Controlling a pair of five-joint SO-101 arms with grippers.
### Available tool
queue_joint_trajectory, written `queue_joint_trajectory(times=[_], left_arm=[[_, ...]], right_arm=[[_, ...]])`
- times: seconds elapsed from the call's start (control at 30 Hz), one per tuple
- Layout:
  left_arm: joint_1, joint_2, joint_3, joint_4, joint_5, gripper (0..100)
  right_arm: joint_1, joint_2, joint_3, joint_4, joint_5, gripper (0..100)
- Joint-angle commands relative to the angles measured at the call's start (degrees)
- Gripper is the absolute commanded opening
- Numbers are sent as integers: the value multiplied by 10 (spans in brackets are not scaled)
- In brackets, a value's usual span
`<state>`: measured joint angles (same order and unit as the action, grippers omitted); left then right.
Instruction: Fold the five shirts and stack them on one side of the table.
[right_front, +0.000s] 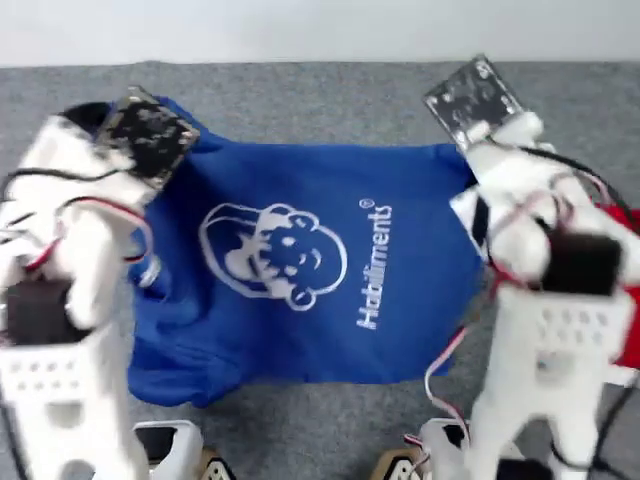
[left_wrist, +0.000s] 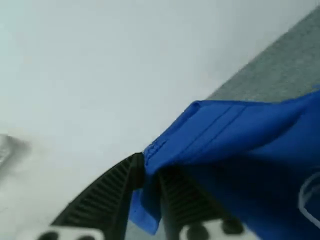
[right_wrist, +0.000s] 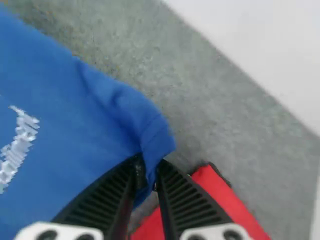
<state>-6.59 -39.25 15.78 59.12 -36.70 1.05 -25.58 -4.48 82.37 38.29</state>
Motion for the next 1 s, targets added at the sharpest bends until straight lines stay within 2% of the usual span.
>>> queue_joint_trajectory(times=[0.0,0.1,0.23,0.57,0.77,0.97], left_arm=[[11,11,118,-157,-6,6],[5,66,145,-225,-6,6],[-3,166,116,-276,-4,6],[-6,415,-139,-290,-4,6],[-13,527,-314,-287,-5,6],[-11,584,-394,-266,-6,6]], right_arm=[[2,52,37,-102,3,14],[1,112,51,-178,3,14],[-20,181,51,-265,3,11],[-60,278,50,-503,-25,13],[-66,330,8,-532,-25,12],[-66,406,-84,-527,-25,11]])
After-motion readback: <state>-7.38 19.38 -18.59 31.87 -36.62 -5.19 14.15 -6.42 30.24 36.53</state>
